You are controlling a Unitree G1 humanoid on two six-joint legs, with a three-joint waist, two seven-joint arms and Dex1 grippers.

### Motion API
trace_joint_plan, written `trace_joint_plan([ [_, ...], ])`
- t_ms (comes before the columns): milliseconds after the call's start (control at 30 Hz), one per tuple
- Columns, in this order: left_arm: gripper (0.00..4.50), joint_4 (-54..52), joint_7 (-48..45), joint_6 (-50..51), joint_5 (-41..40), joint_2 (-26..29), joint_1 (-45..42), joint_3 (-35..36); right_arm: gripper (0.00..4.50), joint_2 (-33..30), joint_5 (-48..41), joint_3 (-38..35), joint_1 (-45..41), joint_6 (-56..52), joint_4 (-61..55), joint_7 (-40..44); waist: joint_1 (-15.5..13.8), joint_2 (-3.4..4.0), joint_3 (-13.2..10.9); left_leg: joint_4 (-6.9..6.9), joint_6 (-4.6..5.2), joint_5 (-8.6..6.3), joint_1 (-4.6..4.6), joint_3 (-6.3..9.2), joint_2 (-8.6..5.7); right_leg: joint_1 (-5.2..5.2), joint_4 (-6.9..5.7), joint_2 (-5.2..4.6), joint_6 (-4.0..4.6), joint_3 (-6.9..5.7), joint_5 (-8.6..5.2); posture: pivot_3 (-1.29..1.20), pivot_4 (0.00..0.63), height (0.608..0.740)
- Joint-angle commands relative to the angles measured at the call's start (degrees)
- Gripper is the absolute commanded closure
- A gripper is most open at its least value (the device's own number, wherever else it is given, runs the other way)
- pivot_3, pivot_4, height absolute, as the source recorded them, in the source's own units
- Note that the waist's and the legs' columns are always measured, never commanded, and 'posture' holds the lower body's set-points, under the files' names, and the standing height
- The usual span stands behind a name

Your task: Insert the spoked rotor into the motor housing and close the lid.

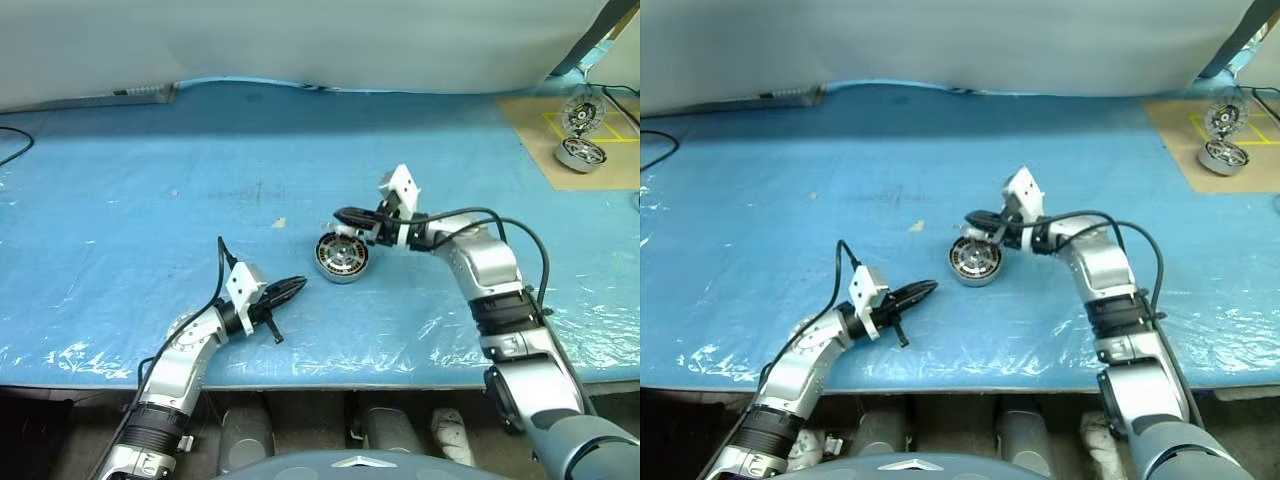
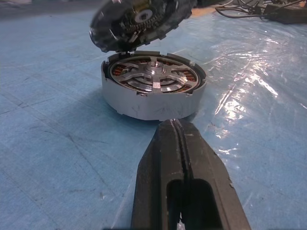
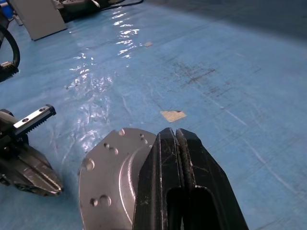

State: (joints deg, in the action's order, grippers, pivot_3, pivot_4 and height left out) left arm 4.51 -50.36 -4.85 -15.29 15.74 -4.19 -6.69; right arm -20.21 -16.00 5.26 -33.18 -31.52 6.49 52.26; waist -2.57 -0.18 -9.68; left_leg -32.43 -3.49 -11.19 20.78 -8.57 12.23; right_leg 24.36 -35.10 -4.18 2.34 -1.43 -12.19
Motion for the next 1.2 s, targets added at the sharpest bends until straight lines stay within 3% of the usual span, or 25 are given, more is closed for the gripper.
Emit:
trace_joint_plan([
  [33,4.48,-1.0,-0.2,-0.7,-0.8,0.3,0.0,0.3,4.5,1.7,-2.3,-0.9,2.0,-2.4,-5.8,-3.5,0.0,0.0,0.0,0.0,-0.05,-0.02,0.0,0.0,0.0,0.0,0.0,0.0,0.0,0.0,0.0,0.0,0.15,0.74],
  [467,4.48,-1.0,-0.6,-0.4,-1.2,0.4,0.3,0.1,4.5,7.5,-3.2,0.5,16.6,-5.4,-16.6,-15.2,0.0,0.0,0.0,0.13,-0.37,0.02,0.0,-0.01,-0.02,-0.01,0.12,0.0,-0.02,0.02,0.0,0.0,0.15,0.74],
  [733,4.48,-0.5,-1.4,-0.6,-1.4,0.6,0.2,0.2,4.5,8.6,-4.7,1.2,17.1,-4.9,-22.5,-16.7,0.0,0.0,0.0,0.17,-0.37,0.01,-0.11,-0.01,-0.03,-0.09,0.16,0.0,-0.04,0.02,-0.01,0.0,0.15,0.74],
  [933,4.48,0.1,-1.1,-1.0,-1.2,0.5,-0.1,0.3,4.5,4.0,-4.7,1.2,14.1,-6.0,-26.3,-15.8,0.0,0.0,0.0,0.21,-0.38,0.02,-0.12,-0.01,-0.05,-0.09,0.22,0.0,-0.05,0.03,0.0,0.0,0.15,0.74],
  [1033,4.5,0.4,-0.7,-1.2,-1.0,0.0,-0.3,0.0,3.88,1.7,-4.3,1.4,13.4,-5.7,-25.9,-15.3,0.0,0.0,0.0,0.21,-0.38,0.02,-0.13,-0.01,-0.05,-0.09,0.22,0.0,-0.05,0.02,0.0,0.0,0.15,0.74],
  [1200,4.5,0.4,-0.4,-1.2,-0.8,-0.6,-0.4,-0.4,2.11,-1.1,-3.4,1.7,13.2,-3.3,-22.2,-13.5,0.0,0.0,0.0,0.21,-0.38,0.02,-0.11,-0.01,-0.05,-0.09,0.23,0.0,-0.05,0.03,0.0,0.0,0.15,0.74],
])
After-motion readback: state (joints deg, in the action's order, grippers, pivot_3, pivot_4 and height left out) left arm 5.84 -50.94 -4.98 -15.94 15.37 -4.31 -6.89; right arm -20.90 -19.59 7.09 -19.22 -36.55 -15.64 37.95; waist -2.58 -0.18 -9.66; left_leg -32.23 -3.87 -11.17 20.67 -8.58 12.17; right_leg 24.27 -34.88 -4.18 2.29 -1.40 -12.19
